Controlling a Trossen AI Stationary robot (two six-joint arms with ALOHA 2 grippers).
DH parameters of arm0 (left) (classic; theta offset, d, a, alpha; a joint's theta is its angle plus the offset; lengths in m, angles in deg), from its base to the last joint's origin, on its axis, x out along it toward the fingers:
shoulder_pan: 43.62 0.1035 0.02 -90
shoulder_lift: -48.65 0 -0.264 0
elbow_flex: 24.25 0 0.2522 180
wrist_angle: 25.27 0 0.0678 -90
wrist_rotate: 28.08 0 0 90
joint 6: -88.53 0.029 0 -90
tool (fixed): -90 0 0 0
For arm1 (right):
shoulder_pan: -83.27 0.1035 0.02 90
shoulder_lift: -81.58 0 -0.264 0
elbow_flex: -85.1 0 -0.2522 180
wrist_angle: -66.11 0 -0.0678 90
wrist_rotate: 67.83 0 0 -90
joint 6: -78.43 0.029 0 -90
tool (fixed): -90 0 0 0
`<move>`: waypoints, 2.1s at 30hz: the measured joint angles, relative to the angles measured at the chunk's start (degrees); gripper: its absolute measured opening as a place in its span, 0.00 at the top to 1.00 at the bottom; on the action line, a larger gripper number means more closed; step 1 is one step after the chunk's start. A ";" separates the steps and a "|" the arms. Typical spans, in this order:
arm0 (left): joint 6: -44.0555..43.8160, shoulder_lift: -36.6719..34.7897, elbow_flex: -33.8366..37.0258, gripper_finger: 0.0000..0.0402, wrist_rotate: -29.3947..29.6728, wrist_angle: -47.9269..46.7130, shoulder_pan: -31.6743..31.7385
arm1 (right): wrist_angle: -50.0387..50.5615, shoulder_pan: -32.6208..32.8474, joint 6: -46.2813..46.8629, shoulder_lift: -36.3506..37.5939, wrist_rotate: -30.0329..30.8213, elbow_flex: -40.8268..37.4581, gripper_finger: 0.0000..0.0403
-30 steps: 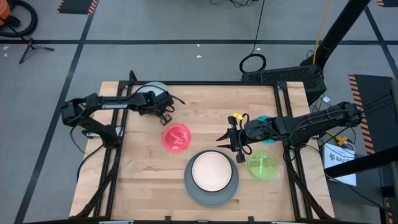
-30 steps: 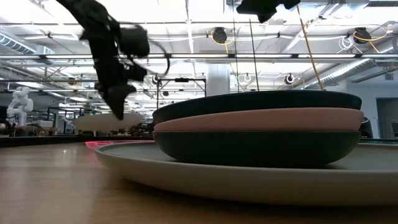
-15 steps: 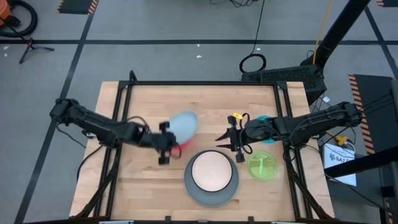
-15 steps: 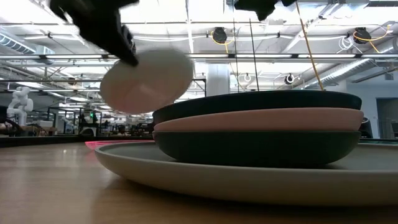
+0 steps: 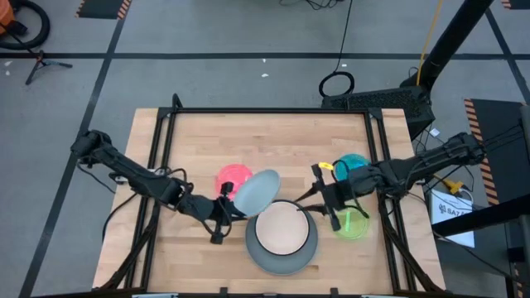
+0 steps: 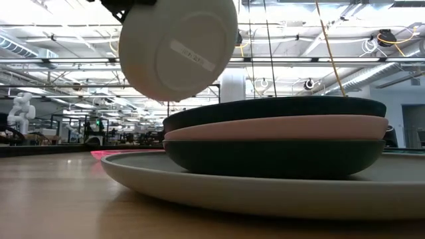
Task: Stack plastic plates
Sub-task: Stack the light blue plate on top of the light orange plate, then stack the blue plate on top of the light blue plate
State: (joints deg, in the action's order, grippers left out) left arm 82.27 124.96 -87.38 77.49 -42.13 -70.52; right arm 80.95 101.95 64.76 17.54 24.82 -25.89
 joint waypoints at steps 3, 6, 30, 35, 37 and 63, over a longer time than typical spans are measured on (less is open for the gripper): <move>-0.51 2.26 -0.83 0.97 -0.05 0.14 -0.22 | -0.17 2.07 -1.78 0.79 0.07 0.00 0.76; -0.83 5.03 -2.86 0.97 -0.05 -0.56 -0.42 | -0.90 3.96 -3.83 1.03 0.04 0.00 0.76; 3.18 16.44 -16.22 0.93 -11.19 -9.61 0.57 | -2.60 7.69 -8.19 1.15 0.08 -0.02 0.76; 5.72 16.44 -16.22 0.92 -11.62 -9.17 0.66 | -2.58 7.69 -8.15 1.15 0.08 -0.02 0.76; 6.85 16.42 -16.22 0.92 -12.54 -8.35 0.90 | -2.58 7.69 -8.13 1.15 0.08 -0.02 0.76; 8.39 18.93 -21.28 0.69 -15.41 -20.53 4.29 | -2.03 7.62 -4.31 1.15 1.11 -0.09 0.76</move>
State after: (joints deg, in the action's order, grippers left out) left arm 90.66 143.89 -108.66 62.08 -62.66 -66.23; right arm 78.92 109.58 60.45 18.69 25.92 -25.98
